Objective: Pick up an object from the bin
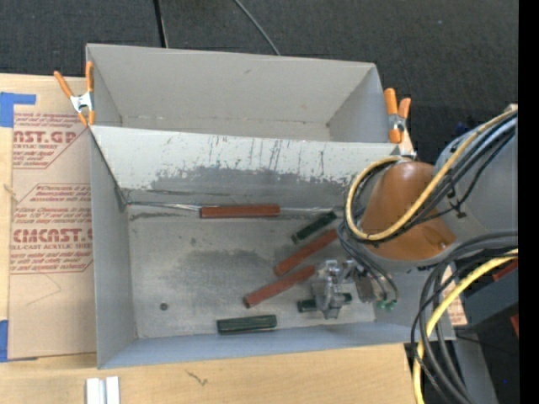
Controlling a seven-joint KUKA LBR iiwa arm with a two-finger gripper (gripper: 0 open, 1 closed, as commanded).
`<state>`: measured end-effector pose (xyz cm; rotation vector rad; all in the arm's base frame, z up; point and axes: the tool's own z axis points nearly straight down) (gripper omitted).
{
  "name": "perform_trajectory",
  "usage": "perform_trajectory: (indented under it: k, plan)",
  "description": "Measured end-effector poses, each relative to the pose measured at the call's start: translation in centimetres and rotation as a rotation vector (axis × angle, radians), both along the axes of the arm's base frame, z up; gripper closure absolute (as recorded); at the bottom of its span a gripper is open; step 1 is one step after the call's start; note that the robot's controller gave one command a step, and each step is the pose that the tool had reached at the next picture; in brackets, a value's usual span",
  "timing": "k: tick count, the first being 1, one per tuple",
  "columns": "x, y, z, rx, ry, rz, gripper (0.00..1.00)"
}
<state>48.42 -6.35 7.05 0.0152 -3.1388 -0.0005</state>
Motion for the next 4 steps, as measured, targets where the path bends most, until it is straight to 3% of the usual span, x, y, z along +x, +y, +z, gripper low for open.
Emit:
perform_trajectory:
  k: [1, 2, 3, 4]
  plan:
    - [0.11, 0.01, -0.04, 0.000, -0.006, -0.001, 0.00]
    - [0.03, 0.01, -0.05, 0.000, -0.001, 0.000, 1.00]
    - [0.11, 0.01, -0.04, -0.001, -0.005, 0.000, 0.00]
    - [0.06, 0.03, -0.04, 0.000, -0.003, 0.000, 1.00]
